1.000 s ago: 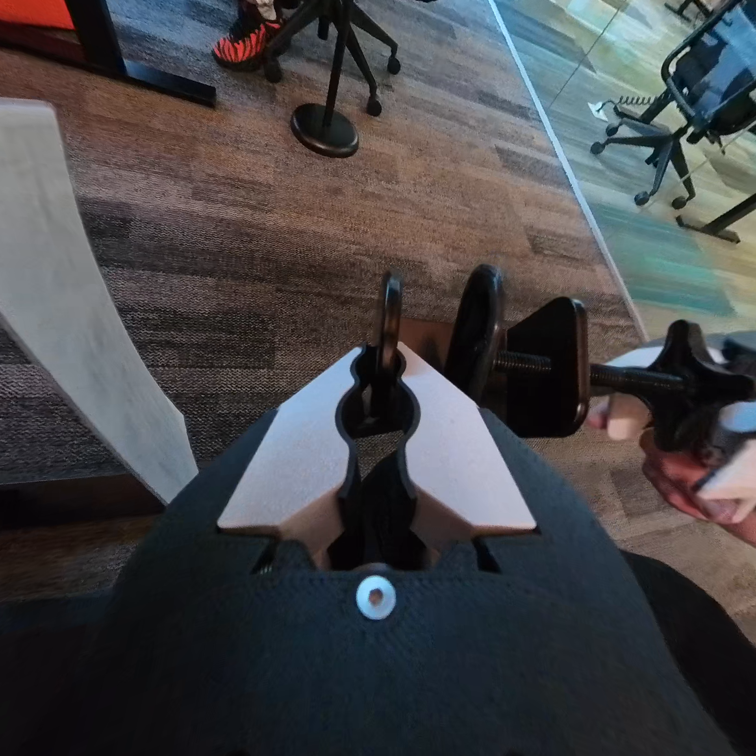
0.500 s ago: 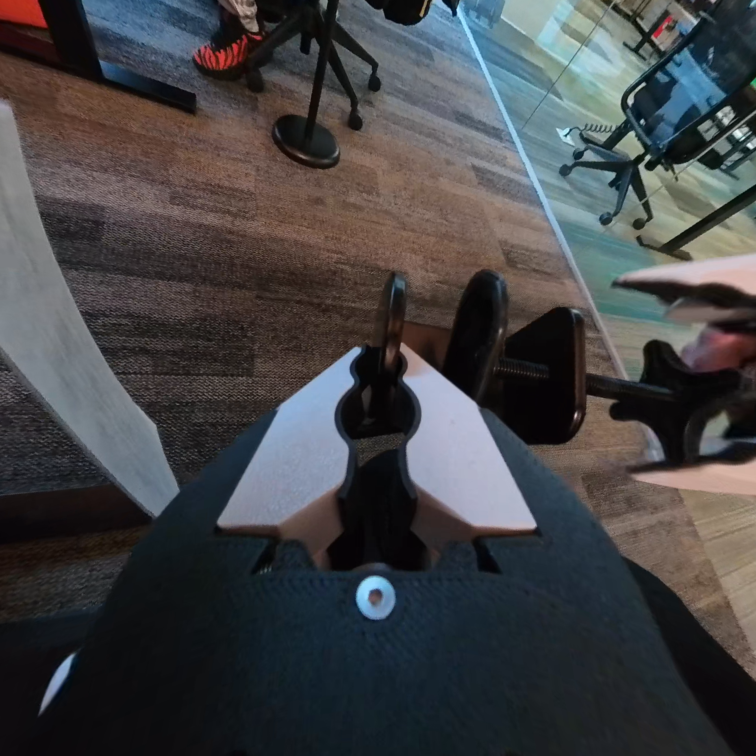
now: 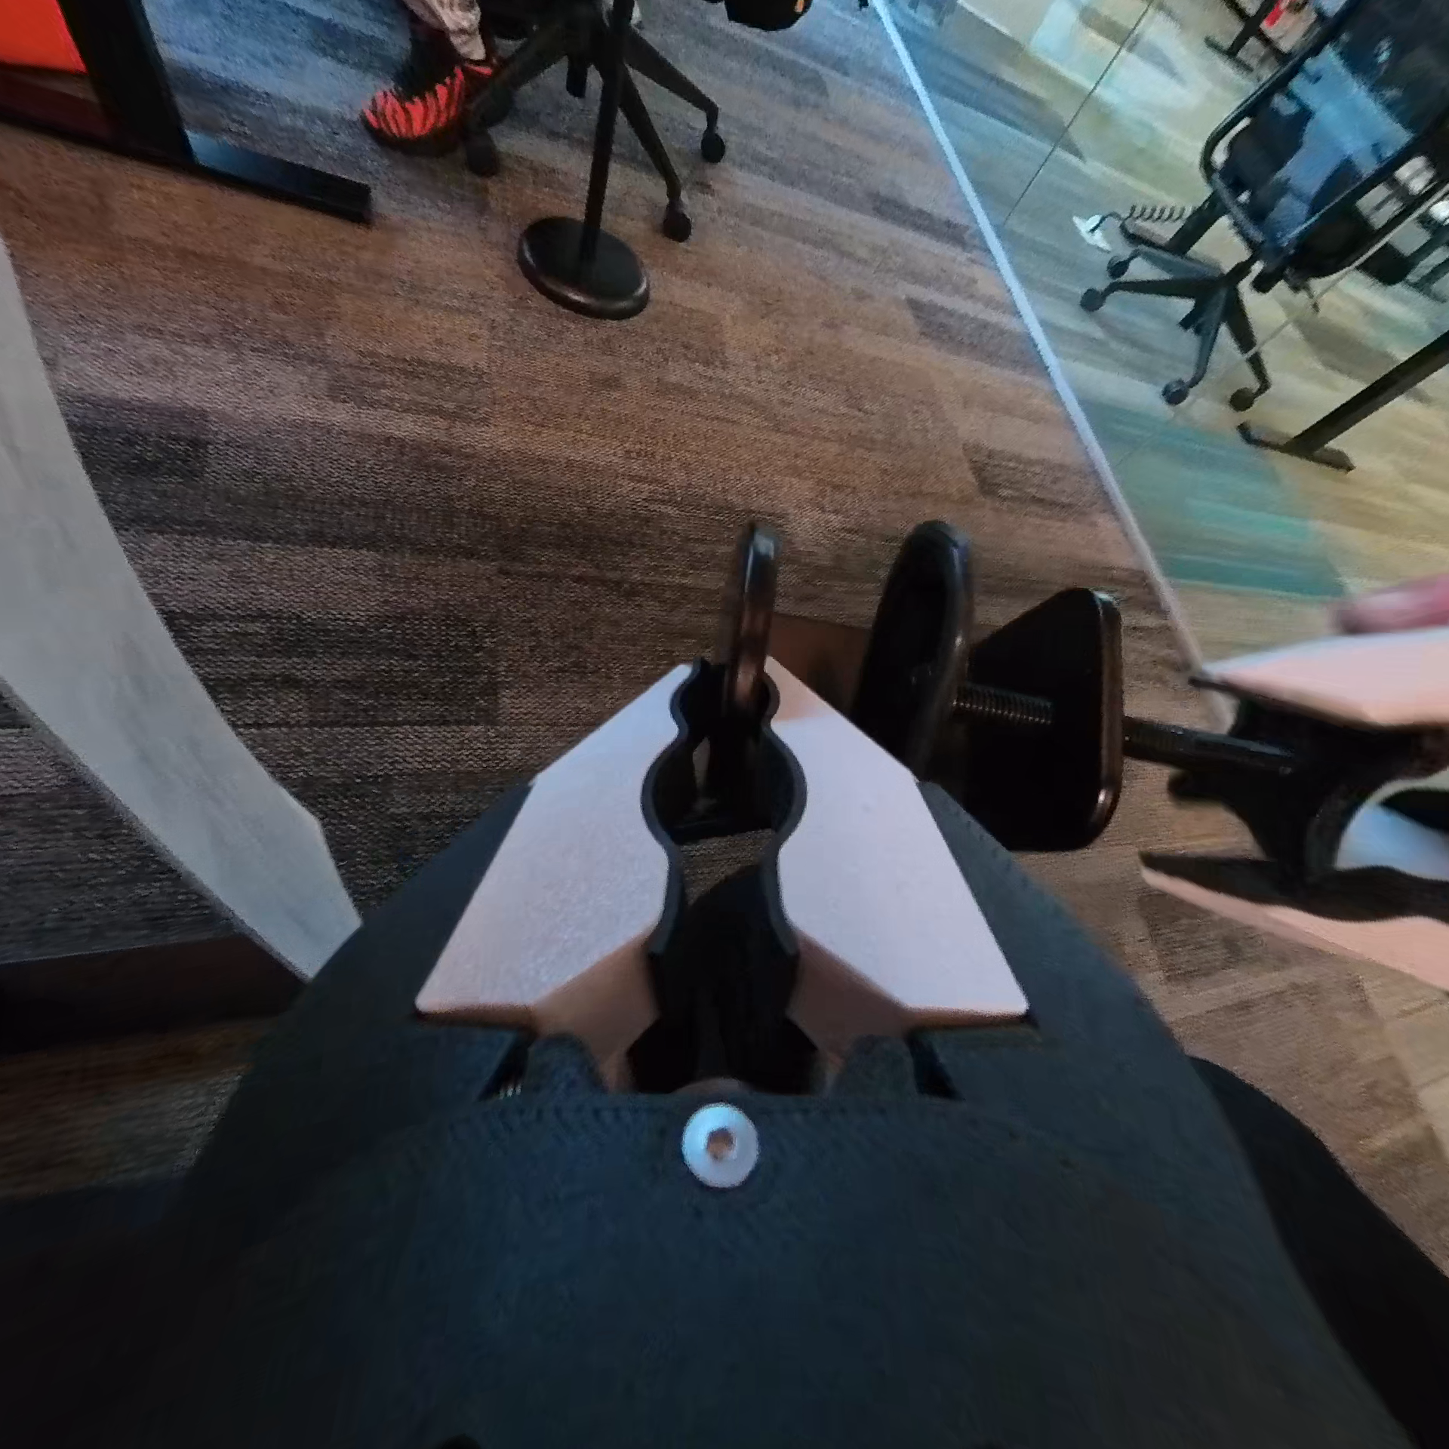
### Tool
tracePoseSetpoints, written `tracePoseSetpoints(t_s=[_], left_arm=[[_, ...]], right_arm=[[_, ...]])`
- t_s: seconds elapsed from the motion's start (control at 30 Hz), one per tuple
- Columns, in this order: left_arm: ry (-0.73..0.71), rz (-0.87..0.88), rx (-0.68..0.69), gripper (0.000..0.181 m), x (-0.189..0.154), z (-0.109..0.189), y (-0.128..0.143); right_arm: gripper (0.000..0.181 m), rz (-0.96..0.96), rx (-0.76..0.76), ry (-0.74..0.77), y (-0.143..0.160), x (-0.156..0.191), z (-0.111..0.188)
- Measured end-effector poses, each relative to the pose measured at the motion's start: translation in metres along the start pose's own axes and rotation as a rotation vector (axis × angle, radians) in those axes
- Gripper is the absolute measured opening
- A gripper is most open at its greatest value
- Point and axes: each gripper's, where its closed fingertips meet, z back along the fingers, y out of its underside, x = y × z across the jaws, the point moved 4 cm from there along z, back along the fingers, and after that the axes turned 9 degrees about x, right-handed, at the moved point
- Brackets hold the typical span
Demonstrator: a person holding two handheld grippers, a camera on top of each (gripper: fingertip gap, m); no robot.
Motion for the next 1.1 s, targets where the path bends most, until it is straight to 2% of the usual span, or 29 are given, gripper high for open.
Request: tracePoseSetpoints(t_s=[0.03, 0.1, 0.13, 0.17, 0.23, 0.33, 0.37, 0.43, 0.47, 0.53, 0.57, 0.63, 0.7, 0.8, 0.87, 0.93, 1.1], left_arm=[[-0.012, -0.005, 0.003, 0.009, 0.002, 0.000, 0.000], [-0.005, 0.004, -0.009, 0.008, 0.003, 0.002, -0.002], [-0.032, -0.022, -0.009, 0.007, 0.001, 0.003, -0.003], [-0.023, -0.020, -0.016, 0.008, 0.000, 0.003, -0.005], [0.001, -0.006, -0.038, 0.008, -0.001, 0.005, -0.008], [0.013, -0.032, -0.061, 0.007, -0.004, 0.006, -0.011], [0.027, -0.049, -0.074, 0.008, -0.007, 0.006, -0.013], [0.035, -0.111, -0.084, 0.009, -0.017, 0.007, -0.017], [0.041, -0.138, -0.086, 0.009, -0.022, 0.007, -0.019], [0.064, -0.201, -0.097, 0.009, -0.033, 0.010, -0.024], [0.075, -0.231, -0.098, 0.009, -0.037, 0.012, -0.027], [0.115, -0.298, -0.110, 0.009, -0.047, 0.018, -0.033], [0.166, -0.358, -0.117, 0.008, -0.058, 0.027, -0.040], [0.273, -0.487, -0.086, 0.007, -0.080, 0.037, -0.050], [0.339, -0.592, -0.054, 0.007, -0.100, 0.044, -0.053], [0.379, -0.669, -0.023, 0.007, -0.118, 0.049, -0.056], [0.440, -0.758, 0.037, 0.006, -0.147, 0.053, -0.061]], right_arm=[[0.048, 0.114, 0.014, 0.036, -0.002, 0.002, -0.002], [0.050, 0.040, 0.003, -0.028, 0.005, -0.001, 0.000], [0.071, -0.082, -0.022, -0.050, 0.009, -0.008, 0.005], [0.095, -0.271, -0.084, -0.090, 0.010, -0.015, 0.014], [0.085, -0.741, -0.269, -0.272, 0.017, -0.023, 0.035], [0.072, -1.495, -0.550, -0.595, 0.041, -0.015, 0.036], [0.072, -1.675, -0.668, -0.736, 0.045, -0.010, 0.032], [0.075, -1.820, -0.806, -0.924, 0.049, 0.000, 0.025], [0.074, -1.823, -0.855, -0.970, 0.051, 0.002, 0.023], [0.065, -1.760, -0.905, -0.929, 0.064, -0.001, 0.018], [0.052, -1.678, -0.918, -0.899, 0.070, -0.007, 0.020], [0.049, -1.457, -0.806, -0.750, 0.081, -0.019, 0.019], [0.051, -1.252, -0.708, -0.673, 0.085, -0.036, 0.020], [0.056, -1.002, -0.647, -0.670, 0.062, -0.059, 0.025], [0.048, -0.978, -0.691, -0.685, 0.049, -0.077, 0.027], [0.044, -0.937, -0.728, -0.767, 0.037, -0.085, 0.031], [0.013, -0.785, -0.745, -0.773, 0.012, -0.073, 0.040]])
